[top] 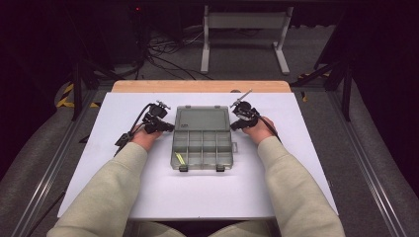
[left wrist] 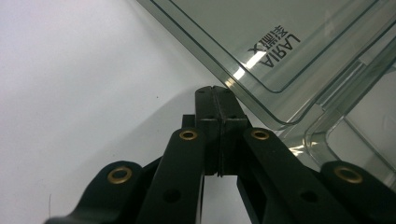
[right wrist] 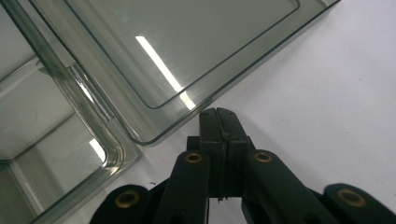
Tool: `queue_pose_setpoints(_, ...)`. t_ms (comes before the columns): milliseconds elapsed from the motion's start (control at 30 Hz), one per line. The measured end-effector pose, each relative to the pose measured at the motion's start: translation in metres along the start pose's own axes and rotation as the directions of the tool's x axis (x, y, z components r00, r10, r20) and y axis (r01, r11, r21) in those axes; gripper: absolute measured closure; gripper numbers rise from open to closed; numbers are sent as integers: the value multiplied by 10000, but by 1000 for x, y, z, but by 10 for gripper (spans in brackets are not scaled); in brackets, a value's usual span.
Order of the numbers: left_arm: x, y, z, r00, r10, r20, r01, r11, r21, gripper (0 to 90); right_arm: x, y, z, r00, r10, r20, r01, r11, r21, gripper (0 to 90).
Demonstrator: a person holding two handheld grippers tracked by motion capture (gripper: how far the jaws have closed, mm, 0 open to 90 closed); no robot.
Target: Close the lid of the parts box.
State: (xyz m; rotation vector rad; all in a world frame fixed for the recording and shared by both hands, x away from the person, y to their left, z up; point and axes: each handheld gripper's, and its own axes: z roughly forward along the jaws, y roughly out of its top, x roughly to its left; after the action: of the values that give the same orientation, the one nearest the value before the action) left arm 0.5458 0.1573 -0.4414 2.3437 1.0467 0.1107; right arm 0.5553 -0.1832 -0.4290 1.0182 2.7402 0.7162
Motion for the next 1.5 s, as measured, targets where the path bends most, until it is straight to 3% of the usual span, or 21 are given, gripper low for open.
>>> queue_pose_setpoints(400,2,1,2,9996,-219,175,221,9997,-109,895,-1,1,1,9999,64,-83,-64,10000,-55,900)
queue_pose_setpoints(633,2,3,3,9999,-125,49,126,9997,-186,895,-2,2,3,9999,138,-103,-140,9997,-204,900)
queue_pose_setpoints(1500,1,9,8,9987,-500,-120,494,9977,-465,895,-5,9,10,9991,414,68,-407,9963,-755,896)
